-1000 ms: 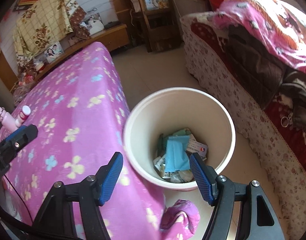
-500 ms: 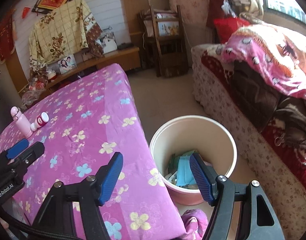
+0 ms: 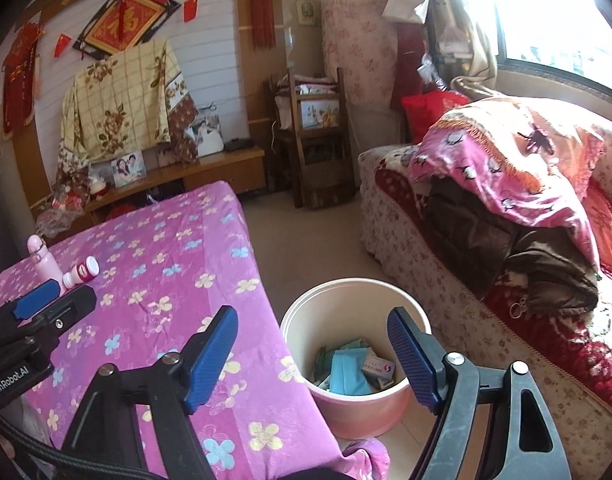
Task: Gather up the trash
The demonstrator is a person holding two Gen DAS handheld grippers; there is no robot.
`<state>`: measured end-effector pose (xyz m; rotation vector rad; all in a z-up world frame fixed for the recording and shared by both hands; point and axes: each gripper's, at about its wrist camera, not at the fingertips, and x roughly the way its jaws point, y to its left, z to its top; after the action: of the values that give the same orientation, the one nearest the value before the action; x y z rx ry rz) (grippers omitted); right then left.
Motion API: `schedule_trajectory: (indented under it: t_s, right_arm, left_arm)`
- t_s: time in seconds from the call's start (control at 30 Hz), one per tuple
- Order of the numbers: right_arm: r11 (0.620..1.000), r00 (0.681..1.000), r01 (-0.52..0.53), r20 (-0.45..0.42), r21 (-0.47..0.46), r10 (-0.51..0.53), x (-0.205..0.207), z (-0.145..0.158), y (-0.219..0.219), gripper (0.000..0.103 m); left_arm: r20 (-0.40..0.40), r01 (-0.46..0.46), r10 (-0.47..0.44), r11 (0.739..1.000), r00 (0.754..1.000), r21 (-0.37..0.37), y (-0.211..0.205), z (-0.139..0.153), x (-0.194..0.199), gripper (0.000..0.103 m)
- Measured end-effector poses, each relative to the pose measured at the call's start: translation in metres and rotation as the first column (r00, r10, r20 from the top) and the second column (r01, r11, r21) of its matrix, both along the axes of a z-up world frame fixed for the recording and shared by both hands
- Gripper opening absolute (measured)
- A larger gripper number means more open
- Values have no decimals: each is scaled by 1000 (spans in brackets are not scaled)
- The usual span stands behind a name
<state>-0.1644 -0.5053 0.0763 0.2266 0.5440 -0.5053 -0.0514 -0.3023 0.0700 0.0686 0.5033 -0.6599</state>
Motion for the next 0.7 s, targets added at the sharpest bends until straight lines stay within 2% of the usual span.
schedule_trajectory:
  t_s: [0.23, 0.43, 0.7]
  right_arm:
    - [1000, 1000, 10, 27, -17, -10, -16, 6, 2, 81]
    - [999, 998, 26, 65, -21, -25, -32, 11, 2, 81]
    - [999, 997, 36, 71, -40, -33, -37, 14, 1, 81]
  left_arm:
    - [38, -6, 5, 1000, 999, 16, 0, 7, -14, 85]
    - [39, -2, 2, 1000, 999, 17, -1, 9, -20, 85]
    - [69, -5, 2, 999, 998, 51, -7, 8, -28, 85]
